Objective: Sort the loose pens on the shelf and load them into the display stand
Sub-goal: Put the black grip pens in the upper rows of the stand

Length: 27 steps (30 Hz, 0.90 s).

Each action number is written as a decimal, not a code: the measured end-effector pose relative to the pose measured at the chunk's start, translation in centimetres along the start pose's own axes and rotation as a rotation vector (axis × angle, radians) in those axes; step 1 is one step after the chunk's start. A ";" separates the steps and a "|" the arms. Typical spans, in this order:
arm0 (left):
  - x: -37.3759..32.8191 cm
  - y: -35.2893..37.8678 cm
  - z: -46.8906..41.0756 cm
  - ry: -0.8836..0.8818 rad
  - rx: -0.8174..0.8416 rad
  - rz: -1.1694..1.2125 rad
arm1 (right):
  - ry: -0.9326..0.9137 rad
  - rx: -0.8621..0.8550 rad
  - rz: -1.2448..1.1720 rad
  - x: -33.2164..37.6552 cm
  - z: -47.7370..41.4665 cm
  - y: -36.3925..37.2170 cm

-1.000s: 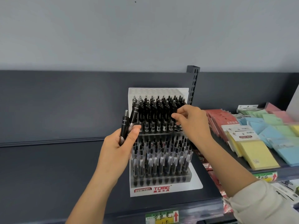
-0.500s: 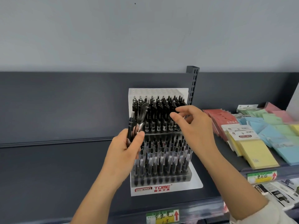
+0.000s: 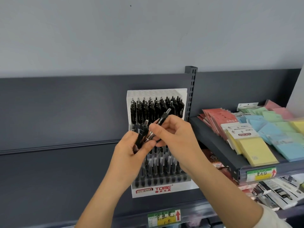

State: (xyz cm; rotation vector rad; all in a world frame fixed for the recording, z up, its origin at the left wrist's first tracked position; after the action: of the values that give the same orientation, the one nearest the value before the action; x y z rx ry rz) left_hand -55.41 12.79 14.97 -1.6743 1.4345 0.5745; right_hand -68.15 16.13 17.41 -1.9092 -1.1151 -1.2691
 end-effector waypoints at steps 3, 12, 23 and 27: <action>-0.2 -0.4 0.1 -0.059 -0.029 0.040 | 0.021 0.031 0.005 0.5 -0.3 -0.6; 1.2 -2.4 0.1 -0.185 -0.143 0.088 | -0.256 -0.423 0.306 3.6 -4.9 -8.7; 3.1 -3.4 0.4 -0.286 -0.222 0.148 | -0.281 -0.270 0.677 1.0 -7.2 -6.3; 3.3 -3.9 0.3 -0.310 -0.279 0.162 | -0.195 -0.194 0.766 -1.5 -7.4 -6.0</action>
State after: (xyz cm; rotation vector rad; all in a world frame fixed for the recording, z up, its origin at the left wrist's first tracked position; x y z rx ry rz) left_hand -50.84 11.15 13.32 -1.5986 1.3124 1.1171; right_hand -76.92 12.50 18.93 -2.3094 -0.2610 -0.7822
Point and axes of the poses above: each hand's wrist, its own z-axis away from the middle knuckle, its own y-axis out of the palm, x = y × z, the point moved 8 cm from there along -z, towards the middle knuckle, and after that the axes turned 10 degrees about -x, right-handed, at the moved point
